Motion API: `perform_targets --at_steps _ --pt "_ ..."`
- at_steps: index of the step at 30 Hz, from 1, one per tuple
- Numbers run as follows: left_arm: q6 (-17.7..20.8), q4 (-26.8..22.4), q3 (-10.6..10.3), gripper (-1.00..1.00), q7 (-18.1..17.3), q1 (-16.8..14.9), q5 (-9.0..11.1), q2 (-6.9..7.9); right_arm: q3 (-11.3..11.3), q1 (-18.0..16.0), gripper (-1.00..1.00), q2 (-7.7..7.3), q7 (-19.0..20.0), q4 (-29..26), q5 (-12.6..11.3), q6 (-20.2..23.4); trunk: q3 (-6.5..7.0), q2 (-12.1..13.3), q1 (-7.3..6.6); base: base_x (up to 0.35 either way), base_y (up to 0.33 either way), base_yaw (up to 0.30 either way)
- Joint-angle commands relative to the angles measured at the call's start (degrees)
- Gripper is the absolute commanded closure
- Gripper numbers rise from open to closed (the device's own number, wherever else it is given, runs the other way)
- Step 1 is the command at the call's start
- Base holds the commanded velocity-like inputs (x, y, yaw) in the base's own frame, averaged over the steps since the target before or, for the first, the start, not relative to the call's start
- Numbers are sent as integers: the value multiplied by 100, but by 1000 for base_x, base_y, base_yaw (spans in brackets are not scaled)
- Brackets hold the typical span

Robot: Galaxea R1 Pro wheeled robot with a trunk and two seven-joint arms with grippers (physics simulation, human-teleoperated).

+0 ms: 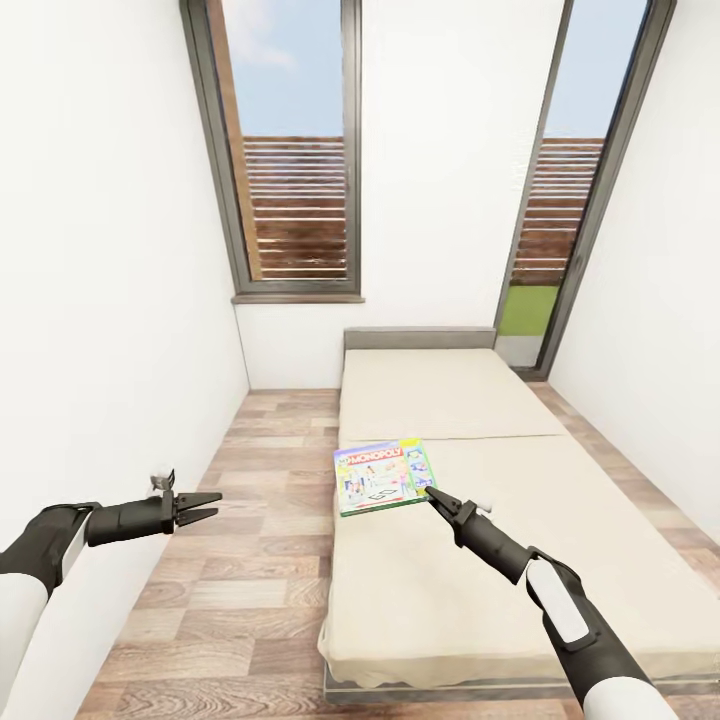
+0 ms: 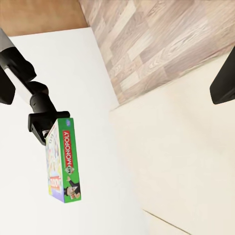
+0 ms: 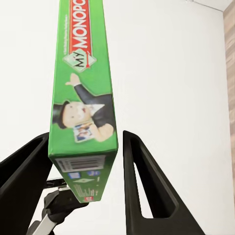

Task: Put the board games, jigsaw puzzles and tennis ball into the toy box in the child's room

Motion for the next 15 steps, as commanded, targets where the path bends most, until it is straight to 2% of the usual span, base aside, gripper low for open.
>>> perform_targets --at_steps 1,15 --pt "59 -3 34 -100 -41 -5 -63 -4 -8 -5 100 0 3 3 -21 36 9 34 -21 0 0 -61" --pt "62 -3 33 -100 -37 -5 -65 1 -4 -5 100 41 -5 3 -21 30 261 595 -328 0 0 -69"
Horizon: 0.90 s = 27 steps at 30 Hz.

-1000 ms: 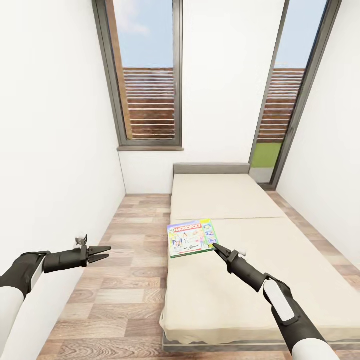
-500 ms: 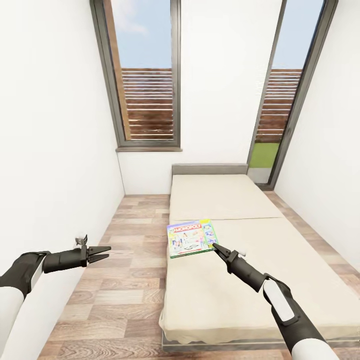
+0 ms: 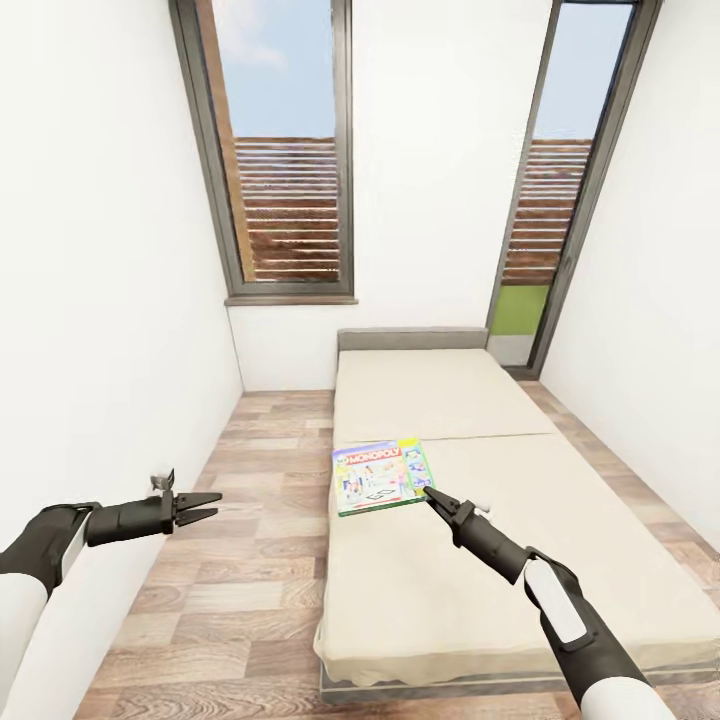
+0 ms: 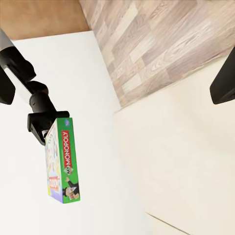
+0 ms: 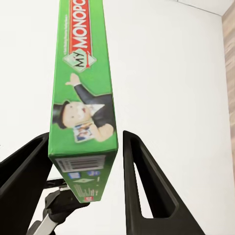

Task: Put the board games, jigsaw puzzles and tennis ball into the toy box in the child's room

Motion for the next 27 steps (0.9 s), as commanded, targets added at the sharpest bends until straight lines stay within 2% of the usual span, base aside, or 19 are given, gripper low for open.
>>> perform_targets --at_steps 1,20,27 --pt "60 -3 33 -100 -42 -5 -60 -3 -10 -5 100 2 3 1 -22 35 8 32 -20 0 0 -83" --pt "63 -3 31 -100 -49 -5 -57 0 -5 -5 100 13 3 2 -22 33 349 794 -437 0 0 -92" --pt "64 -3 32 -100 -52 -5 -57 1 -5 -5 100 16 3 -2 -15 33 349 794 -437 0 0 -95"
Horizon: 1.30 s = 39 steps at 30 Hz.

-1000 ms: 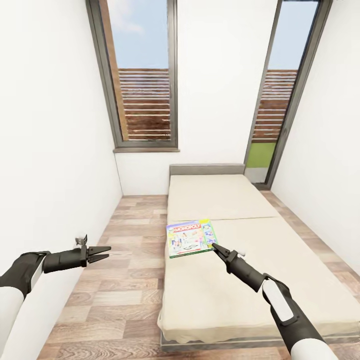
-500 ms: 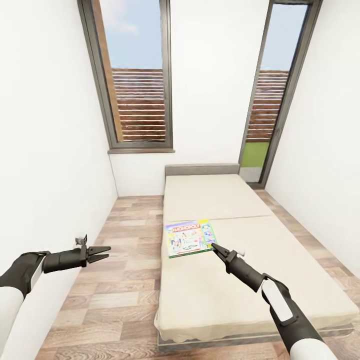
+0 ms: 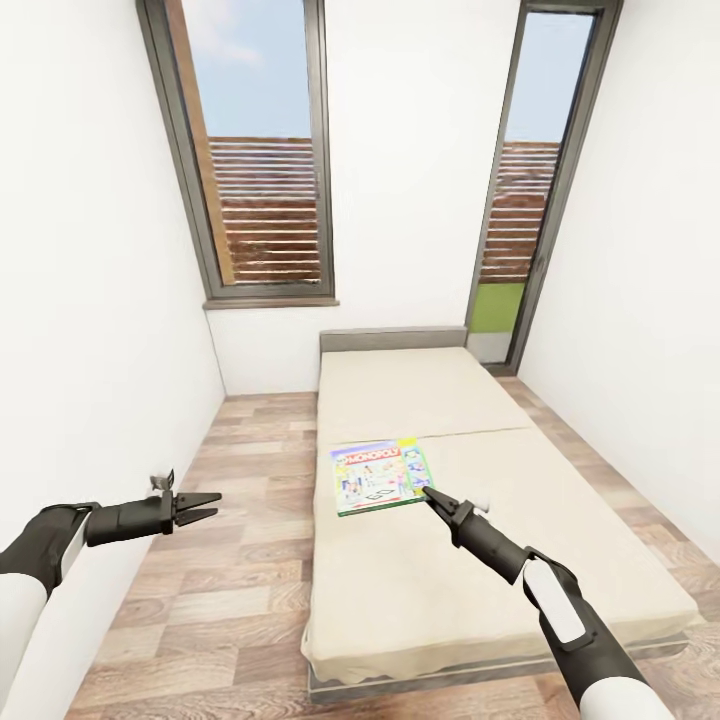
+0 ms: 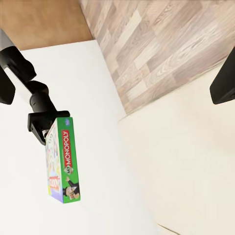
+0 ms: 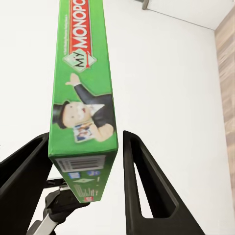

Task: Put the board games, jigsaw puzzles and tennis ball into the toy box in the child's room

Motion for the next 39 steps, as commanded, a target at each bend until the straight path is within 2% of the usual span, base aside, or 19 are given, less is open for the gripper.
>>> perform_targets --at_steps 1,16,39 --pt "60 -3 30 -100 -44 -6 -62 -4 -7 -6 100 1 3 0 -24 38 -13 -13 4 0 0 -101" --pt "60 -3 43 -100 -45 -6 -61 8 -9 -6 100 2 3 44 -25 38 -13 -13 4 0 0 -115" --pt "60 -3 31 -100 -37 -6 -61 5 -13 -6 100 1 3 71 -27 38 -13 -13 4 0 0 -267"
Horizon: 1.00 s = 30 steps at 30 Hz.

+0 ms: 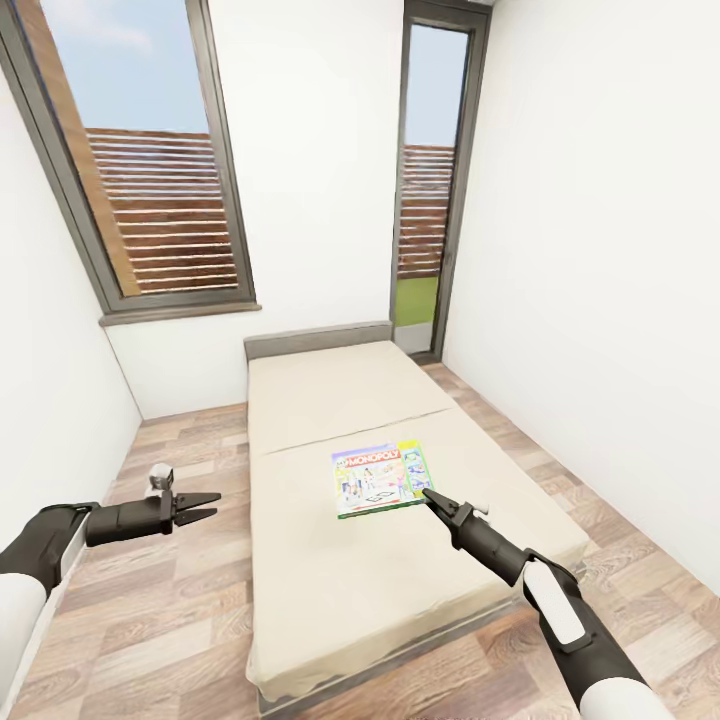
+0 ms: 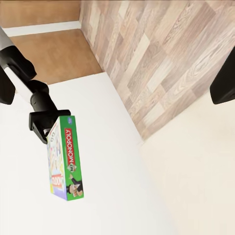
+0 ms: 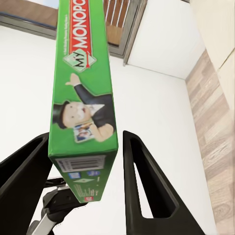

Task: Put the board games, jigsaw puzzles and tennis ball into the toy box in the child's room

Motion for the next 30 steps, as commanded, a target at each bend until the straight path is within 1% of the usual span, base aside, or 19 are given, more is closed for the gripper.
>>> perform_targets --at_steps 1,15,30 --pt "60 -5 30 -100 -44 -4 -61 -3 -7 -7 100 2 5 3 -44 47 -13 -13 4 0 0 -274" --pt "57 -5 28 -100 -36 -4 -61 -13 -11 -7 100 7 5 31 -40 47 -13 -13 4 0 0 -274" --pt "57 -5 35 -100 -44 -4 -61 1 -11 -7 100 -34 5 52 -48 47 -13 -13 4 0 0 -274"
